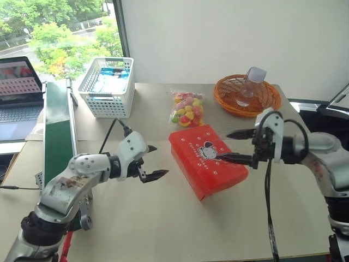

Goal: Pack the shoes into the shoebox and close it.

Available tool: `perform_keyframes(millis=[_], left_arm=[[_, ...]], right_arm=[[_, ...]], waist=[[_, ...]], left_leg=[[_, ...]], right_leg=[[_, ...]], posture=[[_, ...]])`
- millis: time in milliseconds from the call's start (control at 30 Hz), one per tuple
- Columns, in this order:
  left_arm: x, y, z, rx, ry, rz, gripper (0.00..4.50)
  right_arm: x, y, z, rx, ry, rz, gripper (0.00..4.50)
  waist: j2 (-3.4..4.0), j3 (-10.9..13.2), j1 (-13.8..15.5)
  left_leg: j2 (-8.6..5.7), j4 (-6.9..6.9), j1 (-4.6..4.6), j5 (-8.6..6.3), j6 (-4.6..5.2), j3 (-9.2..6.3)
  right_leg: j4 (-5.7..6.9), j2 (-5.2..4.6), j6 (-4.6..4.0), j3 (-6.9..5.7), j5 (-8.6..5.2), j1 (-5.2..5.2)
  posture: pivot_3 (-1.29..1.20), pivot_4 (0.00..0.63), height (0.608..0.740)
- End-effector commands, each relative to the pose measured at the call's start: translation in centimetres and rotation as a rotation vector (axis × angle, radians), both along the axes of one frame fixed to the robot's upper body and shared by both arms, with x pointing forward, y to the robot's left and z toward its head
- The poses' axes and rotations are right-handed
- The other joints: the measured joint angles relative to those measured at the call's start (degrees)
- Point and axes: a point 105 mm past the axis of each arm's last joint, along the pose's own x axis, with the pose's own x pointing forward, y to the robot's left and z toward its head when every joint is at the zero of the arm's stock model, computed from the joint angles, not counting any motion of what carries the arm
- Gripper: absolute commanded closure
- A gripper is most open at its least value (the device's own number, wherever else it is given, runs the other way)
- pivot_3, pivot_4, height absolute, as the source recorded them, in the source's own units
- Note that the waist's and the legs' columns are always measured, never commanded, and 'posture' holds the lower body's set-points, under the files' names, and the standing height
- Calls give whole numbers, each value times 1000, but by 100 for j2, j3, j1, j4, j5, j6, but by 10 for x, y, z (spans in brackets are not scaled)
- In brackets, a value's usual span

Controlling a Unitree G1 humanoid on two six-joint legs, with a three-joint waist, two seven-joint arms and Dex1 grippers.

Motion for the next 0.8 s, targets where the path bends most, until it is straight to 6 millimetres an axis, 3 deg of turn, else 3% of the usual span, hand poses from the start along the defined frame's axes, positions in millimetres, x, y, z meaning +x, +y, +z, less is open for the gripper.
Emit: perform_keyframes(millis=[33,200,367,433,567,633,800], left_arm=[[-6,-4,10,-22,-52,-12,0],[-11,-9,12,-60,-66,6,0],[-18,-8,10,-114,-81,89,0],[-20,-7,7,-120,-72,102,0],[-21,-17,-5,-161,-69,132,0],[-21,-19,-10,-167,-61,137,0],[-7,-3,-17,-163,-114,220,0]], right_arm=[[-4,-4,11,5,-59,1,33],[-9,-19,6,13,-20,-49,33],[-8,-60,-4,56,14,-248,33],[-8,-67,-8,52,10,-285,33],[-8,-96,-32,140,35,-455,33],[-12,-101,-40,166,36,-478,33],[-32,-105,-49,243,42,-493,33]], waist=[[0,0,1],[0,1,18],[0,1,46],[0,1,47],[-1,1,48],[-1,1,62],[19,1,62]], left_leg=[[0,0,0,0,0,0],[-1,0,-1,0,0,0],[-2,0,1,0,0,-2],[-2,0,9,0,0,-1],[-2,1,28,0,0,0],[-3,4,32,0,0,0],[-5,6,32,0,0,2]], right_leg=[[-2,-1,1,0,0,2],[-2,-2,1,0,0,2],[-6,-3,2,0,0,9],[-5,-3,2,0,-1,15],[0,-2,-21,3,-14,26],[-2,-2,-26,6,-18,33],[6,-2,-24,10,-17,29]], posture=[[0,150,740],[0,150,740],[0,150,740],[0,150,740],[0,150,740],[0,150,740],[0,150,740]])
